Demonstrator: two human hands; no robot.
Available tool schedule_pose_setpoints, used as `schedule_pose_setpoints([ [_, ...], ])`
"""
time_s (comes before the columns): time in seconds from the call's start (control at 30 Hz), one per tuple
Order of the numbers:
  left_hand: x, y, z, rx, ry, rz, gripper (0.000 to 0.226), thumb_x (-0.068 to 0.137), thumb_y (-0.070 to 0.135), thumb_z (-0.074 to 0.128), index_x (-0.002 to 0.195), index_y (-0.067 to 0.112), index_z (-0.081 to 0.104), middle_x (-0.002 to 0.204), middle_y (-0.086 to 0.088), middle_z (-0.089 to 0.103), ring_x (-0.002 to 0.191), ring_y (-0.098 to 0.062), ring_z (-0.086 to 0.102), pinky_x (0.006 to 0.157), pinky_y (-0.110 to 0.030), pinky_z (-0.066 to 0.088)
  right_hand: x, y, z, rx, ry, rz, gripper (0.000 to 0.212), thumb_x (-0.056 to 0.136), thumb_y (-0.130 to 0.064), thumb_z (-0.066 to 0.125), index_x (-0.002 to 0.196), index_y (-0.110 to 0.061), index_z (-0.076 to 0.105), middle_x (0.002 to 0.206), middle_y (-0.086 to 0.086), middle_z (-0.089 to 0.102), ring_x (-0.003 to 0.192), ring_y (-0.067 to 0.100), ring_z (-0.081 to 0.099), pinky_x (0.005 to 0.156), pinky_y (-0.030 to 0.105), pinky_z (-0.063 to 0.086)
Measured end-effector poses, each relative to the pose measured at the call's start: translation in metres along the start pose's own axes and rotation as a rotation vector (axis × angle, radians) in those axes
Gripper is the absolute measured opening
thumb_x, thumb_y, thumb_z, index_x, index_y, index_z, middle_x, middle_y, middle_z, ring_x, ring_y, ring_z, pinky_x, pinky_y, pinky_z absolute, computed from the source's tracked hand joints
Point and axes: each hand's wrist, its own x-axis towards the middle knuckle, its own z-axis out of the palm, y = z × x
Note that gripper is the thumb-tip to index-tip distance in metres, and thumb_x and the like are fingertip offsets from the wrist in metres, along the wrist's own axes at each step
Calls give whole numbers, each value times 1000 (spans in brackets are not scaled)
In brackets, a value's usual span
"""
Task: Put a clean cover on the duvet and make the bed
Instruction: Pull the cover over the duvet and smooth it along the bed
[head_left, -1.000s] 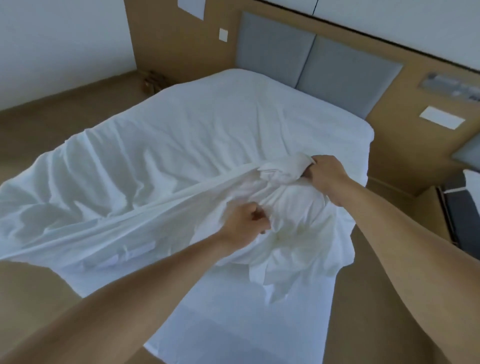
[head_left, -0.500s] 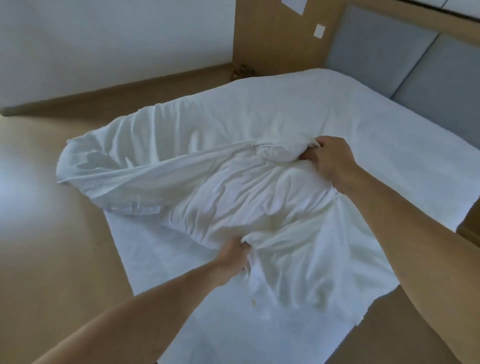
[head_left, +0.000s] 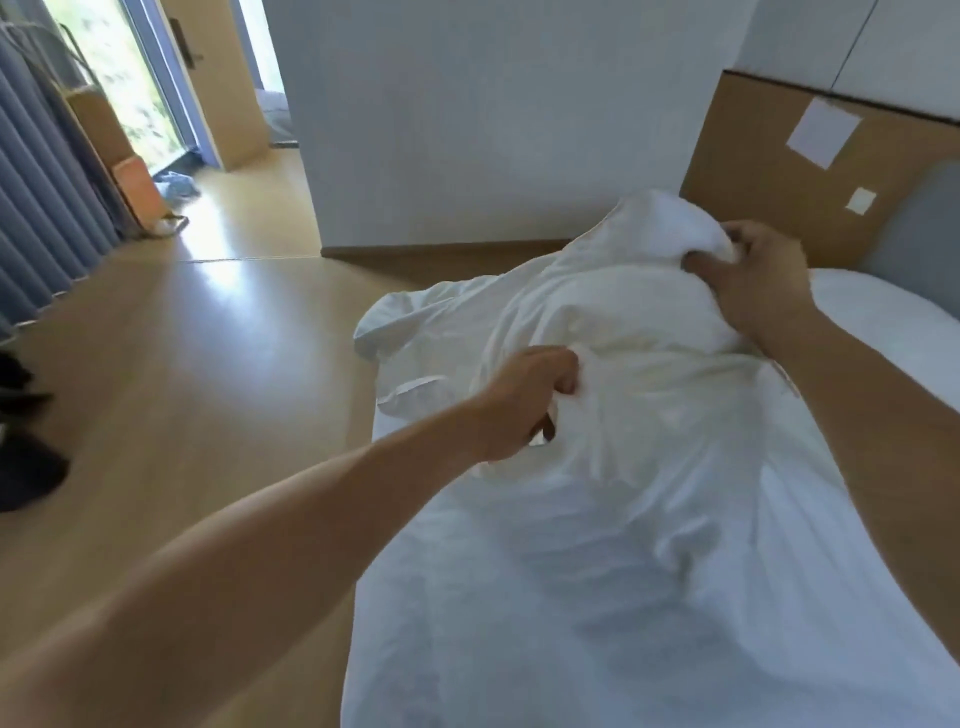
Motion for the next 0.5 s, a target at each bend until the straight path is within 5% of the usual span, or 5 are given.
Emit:
schedule_pose_setpoints([
  [0.1, -27, -36, 38, 7, -33, -205, 37, 70, 5, 44, 37, 19, 34, 43, 2, 26, 41, -16, 22, 47, -17, 18, -39, 36, -9, -155, -160, 108, 59, 87, -43, 71, 134, -9, 56, 132, 13, 60, 119, 33, 55, 97, 38, 42],
  [0.27, -78, -98, 89, 152, -54, -353, 25, 58, 15, 47, 34, 15, 42, 45, 1, 32, 41, -18, 29, 49, -19, 23, -87, 107, -13, -111, -310, 217, 56, 85, -39, 74, 128, -6, 61, 128, 14, 63, 106, 30, 59, 88, 36, 45],
  [0.37, -69, -82, 114, -38, -14, -368, 31, 70, 5, 47, 43, 20, 41, 50, -2, 36, 39, -18, 34, 40, -20, 29, -71, 113, -21, 262, -355, 236, 62, 86, -43, 73, 137, -13, 55, 137, 6, 56, 107, 20, 54, 85, 30, 44],
  [0.5, -19, -42, 163, -427, 133, -269, 30, 81, 3, 38, 54, 14, 38, 50, -2, 37, 38, -16, 36, 40, -24, 29, -45, 112, -43, 729, -634, 237, 102, 65, -63, 73, 152, -28, 33, 138, -6, 45, 118, 20, 52, 88, 35, 50],
])
